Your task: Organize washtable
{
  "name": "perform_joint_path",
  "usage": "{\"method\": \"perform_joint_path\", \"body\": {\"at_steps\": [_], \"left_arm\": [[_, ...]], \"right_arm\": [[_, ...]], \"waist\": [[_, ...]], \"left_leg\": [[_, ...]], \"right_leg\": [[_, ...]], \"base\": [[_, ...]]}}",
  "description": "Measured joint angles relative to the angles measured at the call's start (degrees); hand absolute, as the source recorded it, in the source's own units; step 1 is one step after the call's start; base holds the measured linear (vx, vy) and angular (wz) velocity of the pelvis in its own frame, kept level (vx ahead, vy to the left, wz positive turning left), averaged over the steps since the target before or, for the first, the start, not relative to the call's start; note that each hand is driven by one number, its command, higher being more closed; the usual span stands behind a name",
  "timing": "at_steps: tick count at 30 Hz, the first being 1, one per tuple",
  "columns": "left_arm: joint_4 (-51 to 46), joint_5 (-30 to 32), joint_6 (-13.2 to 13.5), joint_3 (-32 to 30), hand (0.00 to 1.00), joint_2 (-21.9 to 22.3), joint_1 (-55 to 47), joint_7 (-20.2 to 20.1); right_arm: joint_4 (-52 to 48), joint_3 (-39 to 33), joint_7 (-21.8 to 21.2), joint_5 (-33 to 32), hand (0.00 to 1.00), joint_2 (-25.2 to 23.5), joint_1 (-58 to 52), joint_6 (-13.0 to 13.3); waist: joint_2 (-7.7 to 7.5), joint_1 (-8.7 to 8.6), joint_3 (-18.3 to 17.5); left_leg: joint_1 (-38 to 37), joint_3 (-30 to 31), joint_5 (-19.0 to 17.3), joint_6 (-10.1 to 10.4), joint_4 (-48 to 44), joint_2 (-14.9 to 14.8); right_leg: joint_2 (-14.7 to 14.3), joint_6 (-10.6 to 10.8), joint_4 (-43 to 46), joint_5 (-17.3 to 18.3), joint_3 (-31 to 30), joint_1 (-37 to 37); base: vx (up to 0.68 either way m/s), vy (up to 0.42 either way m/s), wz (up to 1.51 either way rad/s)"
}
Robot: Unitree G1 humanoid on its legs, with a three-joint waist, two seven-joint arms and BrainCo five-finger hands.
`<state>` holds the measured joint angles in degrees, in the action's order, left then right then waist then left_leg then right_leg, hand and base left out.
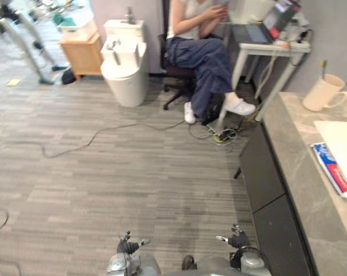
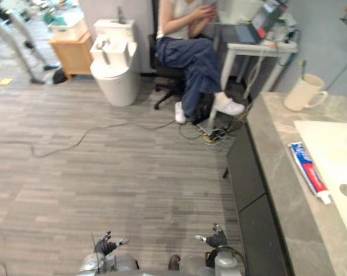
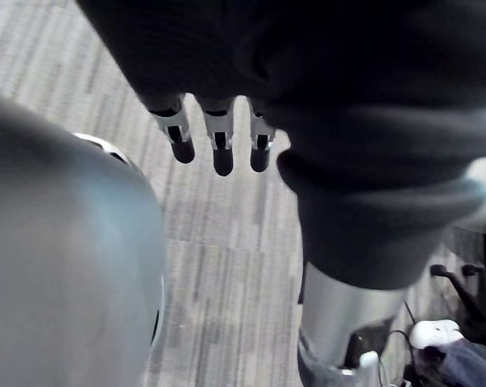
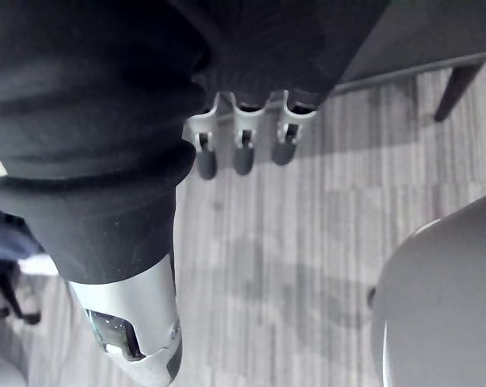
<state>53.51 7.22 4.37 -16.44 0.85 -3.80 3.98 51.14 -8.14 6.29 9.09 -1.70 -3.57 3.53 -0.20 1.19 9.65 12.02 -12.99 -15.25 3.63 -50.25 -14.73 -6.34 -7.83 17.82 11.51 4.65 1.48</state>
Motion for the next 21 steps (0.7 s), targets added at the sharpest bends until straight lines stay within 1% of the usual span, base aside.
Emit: {"method": "perform_joint_path", "body": {"at_steps": [1,2,3,4,5,6,7,8,9,10,11,12,13,14,15,16,18,19,20,21], "left_arm": [[0.0,0.0,0.2,0.0,0.00,0.1,0.0,0.0],[0.0,-0.1,0.6,0.0,0.00,0.6,0.4,0.0],[0.1,-0.1,0.6,0.0,0.00,0.7,0.3,0.1],[0.3,-0.2,0.9,0.1,0.00,0.8,0.3,0.1],[0.6,-0.4,1.0,0.2,0.00,0.9,0.2,0.1],[0.6,-0.4,1.1,0.2,0.00,0.9,0.2,0.1],[0.6,-0.4,1.1,0.4,0.00,0.5,0.0,0.0],[0.7,-0.3,1.1,0.7,0.00,-0.1,-0.1,0.0],[0.6,-0.3,1.1,0.7,0.00,-0.5,0.0,0.0],[0.8,-0.2,1.1,0.7,0.00,-1.0,0.0,0.0],[1.2,-0.2,1.0,0.7,0.00,-1.3,0.2,0.0],[1.6,-0.2,0.9,0.7,0.00,-1.5,0.3,0.0],[1.7,-0.2,0.9,0.7,0.00,-1.5,0.3,0.1],[2.4,-0.3,0.9,1.2,0.00,-1.5,0.4,0.1],[2.8,-0.3,0.9,2.1,0.00,-1.5,0.4,0.0],[2.9,-0.3,0.9,2.8,0.00,-1.6,0.5,0.0],[3.7,-0.2,0.8,5.6,0.00,-2.1,1.5,0.0],[4.3,-0.2,0.8,6.3,0.00,-2.3,1.8,-0.1],[5.7,-0.2,0.6,7.6,0.00,-2.9,2.5,-0.1],[6.2,0.0,0.4,8.1,0.00,-3.5,2.5,-0.2]], "right_arm": [[-0.1,-0.1,0.0,0.0,0.00,0.1,0.1,0.0],[-0.2,-0.3,0.1,0.0,0.00,0.3,0.3,-0.1],[-0.2,-0.3,0.1,0.0,0.00,0.3,0.3,-0.1],[-0.2,-0.3,0.1,0.0,0.00,0.3,0.3,0.0],[-0.2,-0.2,0.2,0.0,0.00,0.3,-0.1,0.0],[-0.2,-0.1,0.2,0.0,0.00,0.4,-0.4,0.1],[-0.2,0.2,0.2,0.1,0.00,0.4,-0.7,0.0],[-0.2,0.2,0.2,0.4,0.00,0.2,-1.5,0.0],[-0.2,0.2,0.1,0.6,0.00,-0.3,-2.1,0.0],[-0.3,0.2,0.0,0.7,0.00,-1.0,-2.1,0.0],[-0.3,0.2,0.0,0.7,0.00,-1.5,-2.1,0.0],[-0.3,0.2,-0.1,0.6,0.00,-1.9,-2.0,0.0],[-0.3,0.2,-0.2,0.6,0.00,-2.2,-2.0,0.0],[-0.3,0.3,-0.3,0.6,0.00,-2.3,-1.8,0.2],[-0.4,0.3,-0.3,0.6,0.00,-2.3,-1.8,0.4],[-0.5,0.2,-0.3,0.6,0.00,-2.3,-1.8,0.5],[-0.2,0.1,-0.3,0.7,0.00,-1.8,-1.1,0.5],[0.0,0.1,-0.3,0.7,0.00,-1.5,-0.9,0.5],[0.8,0.0,-0.3,0.7,0.00,-0.9,-0.3,0.5],[1.3,-0.3,-0.3,0.8,0.00,-0.6,-0.5,0.4]], "waist": [[-0.02,-0.14,0.1],[0.15,-0.06,0.2],[0.28,-0.04,0.2],[0.49,-0.09,0.2],[0.69,0.03,-0.1],[0.86,0.01,-0.2],[0.78,0.30,-0.8],[-0.55,1.07,-1.6],[-1.42,1.41,-2.1],[-2.59,1.60,-2.6],[-2.41,1.46,-2.5],[-3.14,1.48,-2.8],[-2.96,1.54,-2.7],[-2.63,1.48,-2.6],[-2.16,1.40,-2.6],[-1.98,1.35,-2.6],[-2.00,1.07,-2.6],[-1.95,0.97,-2.5],[-1.93,0.77,-2.5],[-2.96,0.35,-2.6]], "left_leg": [[1.2,0.9,0.0,0.0,2.7,0.8],[3.1,4.1,0.1,0.2,8.7,2.4],[3.5,6.4,0.2,0.4,11.8,3.4],[3.3,10.6,0.2,0.4,17.6,5.3],[3.1,13.2,0.3,0.3,22.3,5.9],[3.1,13.7,1.2,0.6,23.5,5.8],[1.8,11.9,4.7,0.4,23.0,5.9],[1.0,7.8,4.2,-0.3,22.3,5.8],[0.3,5.1,3.3,-0.7,22.3,6.0],[-0.7,3.0,2.5,-1.3,22.3,5.9],[-1.7,1.0,2.0,-1.5,22.7,5.7],[-4.6,-2.1,1.5,-2.3,24.7,5.6],[-6.4,-3.7,1.5,-2.4,25.9,5.6],[-9.6,-6.4,1.5,-2.4,28.0,5.2],[-12.4,-8.7,1.4,-2.4,30.3,4.6],[-13.3,-9.7,1.4,-2.4,31.5,4.3],[-15.3,-14.1,1.5,-2.2,34.8,3.7],[-15.7,-15.1,1.6,-2.1,35.4,3.7],[-17.0,-16.6,1.8,-1.7,36.5,4.0],[-18.4,-16.8,1.6,-1.1,37.3,5.5]], "right_leg": [[0.0,0.6,-0.1,0.3,-1.4,-0.4],[0.0,1.5,0.0,0.9,-4.5,-1.2],[0.1,2.1,0.1,1.3,-6.1,-1.5],[0.3,3.4,0.1,2.1,-9.4,-2.1],[0.2,4.4,1.1,3.3,-12.5,-2.2],[0.2,5.1,1.7,4.2,-13.8,-2.1],[0.7,6.6,3.7,6.2,-16.6,-1.9],[2.6,8.3,5.2,7.1,-17.4,-1.1],[3.8,8.6,6.7,7.1,-16.7,0.1],[4.8,9.7,8.5,6.4,-14.8,1.4],[5.7,11.0,10.5,5.7,-12.5,2.6],[7.5,12.2,13.1,4.7,-8.3,4.3],[8.6,12.2,14.4,4.8,-5.3,4.8],[10.5,11.4,15.2,5.3,0.6,5.0],[11.6,11.0,15.1,5.6,6.6,5.3],[12.0,11.0,15.1,5.6,8.9,6.0],[13.5,10.8,13.8,5.4,17.1,10.2],[13.9,10.6,12.6,5.3,19.3,11.0],[14.0,9.3,8.7,3.9,22.4,11.9],[13.6,5.5,3.4,-2.2,22.4,11.4]], "base": [[0.25,0.138,-1.13],[0.21,0.148,-0.95],[0.33,0.294,-1.32],[0.27,0.295,-1.41],[0.33,0.396,-1.41],[0.30,0.387,-1.37],[0.37,0.462,-1.33],[0.32,0.380,-1.47],[0.29,0.334,-1.28],[0.21,0.242,-1.04],[0.24,0.274,-1.08],[0.16,0.194,-1.00],[0.21,0.214,-1.15],[0.15,0.137,-1.14],[0.17,0.135,-1.09],[0.10,0.065,-1.00],[0.12,0.006,-0.92],[0.17,-0.075,-0.83],[0.21,-0.118,-0.60],[0.23,-0.122,-0.46]]}}
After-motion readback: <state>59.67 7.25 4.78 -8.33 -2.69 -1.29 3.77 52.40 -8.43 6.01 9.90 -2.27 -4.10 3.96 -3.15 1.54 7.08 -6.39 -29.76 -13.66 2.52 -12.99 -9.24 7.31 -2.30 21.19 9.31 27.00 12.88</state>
